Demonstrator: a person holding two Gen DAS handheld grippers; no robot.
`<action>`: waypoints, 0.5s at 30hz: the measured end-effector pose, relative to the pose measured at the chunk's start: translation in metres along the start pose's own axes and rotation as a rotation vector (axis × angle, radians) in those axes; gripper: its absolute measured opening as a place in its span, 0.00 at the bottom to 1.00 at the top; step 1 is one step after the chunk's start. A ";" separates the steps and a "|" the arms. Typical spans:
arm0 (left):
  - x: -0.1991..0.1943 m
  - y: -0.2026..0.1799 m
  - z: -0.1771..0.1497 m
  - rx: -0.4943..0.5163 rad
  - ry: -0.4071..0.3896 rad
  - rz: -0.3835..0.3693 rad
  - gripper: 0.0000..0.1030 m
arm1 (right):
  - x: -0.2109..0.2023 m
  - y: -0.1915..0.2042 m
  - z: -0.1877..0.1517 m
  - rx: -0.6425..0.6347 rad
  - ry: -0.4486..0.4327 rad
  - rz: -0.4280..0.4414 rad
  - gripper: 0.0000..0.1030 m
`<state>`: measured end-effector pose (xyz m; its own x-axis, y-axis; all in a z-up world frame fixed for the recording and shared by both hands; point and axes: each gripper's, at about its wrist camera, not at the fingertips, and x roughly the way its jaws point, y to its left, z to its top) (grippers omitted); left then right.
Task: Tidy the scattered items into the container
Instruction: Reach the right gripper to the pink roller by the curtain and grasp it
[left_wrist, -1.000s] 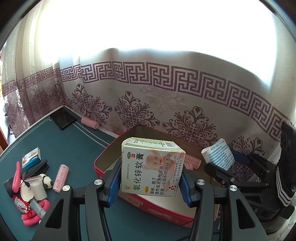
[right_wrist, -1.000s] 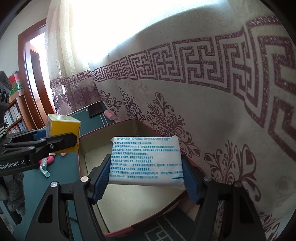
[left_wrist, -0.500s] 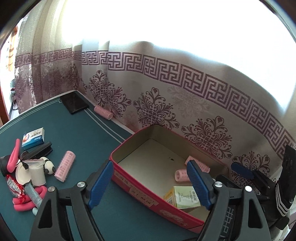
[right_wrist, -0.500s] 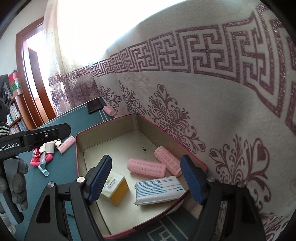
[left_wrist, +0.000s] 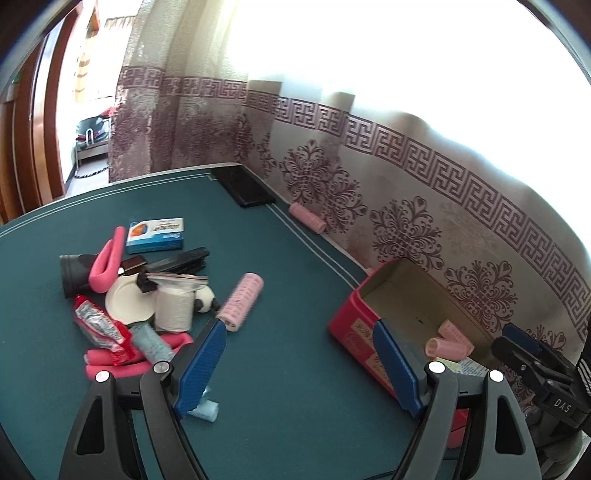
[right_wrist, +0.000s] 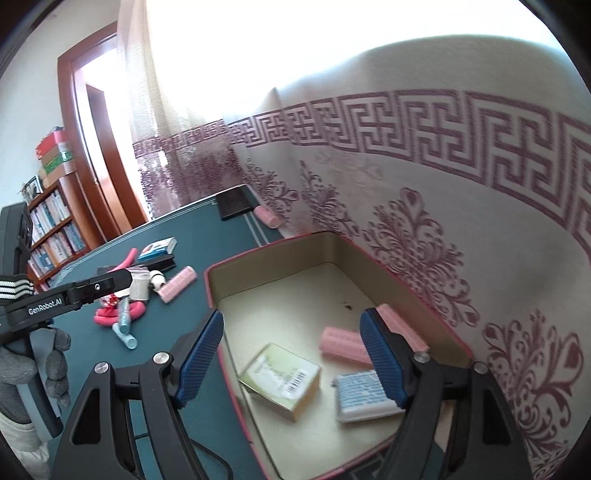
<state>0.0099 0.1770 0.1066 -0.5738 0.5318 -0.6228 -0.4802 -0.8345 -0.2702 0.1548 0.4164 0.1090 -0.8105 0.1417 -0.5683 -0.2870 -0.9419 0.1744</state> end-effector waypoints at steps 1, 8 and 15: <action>-0.002 0.008 0.000 -0.014 -0.004 0.012 0.81 | 0.001 0.005 0.004 -0.008 0.002 0.010 0.78; -0.016 0.061 0.003 -0.086 -0.023 0.100 0.81 | 0.018 0.045 0.028 -0.116 0.016 0.050 0.78; -0.023 0.095 0.004 -0.104 -0.021 0.158 0.81 | 0.059 0.079 0.064 -0.178 0.085 0.109 0.78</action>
<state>-0.0249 0.0856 0.0981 -0.6509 0.3953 -0.6482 -0.3124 -0.9176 -0.2458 0.0515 0.3700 0.1411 -0.7837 0.0166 -0.6209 -0.0993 -0.9901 0.0988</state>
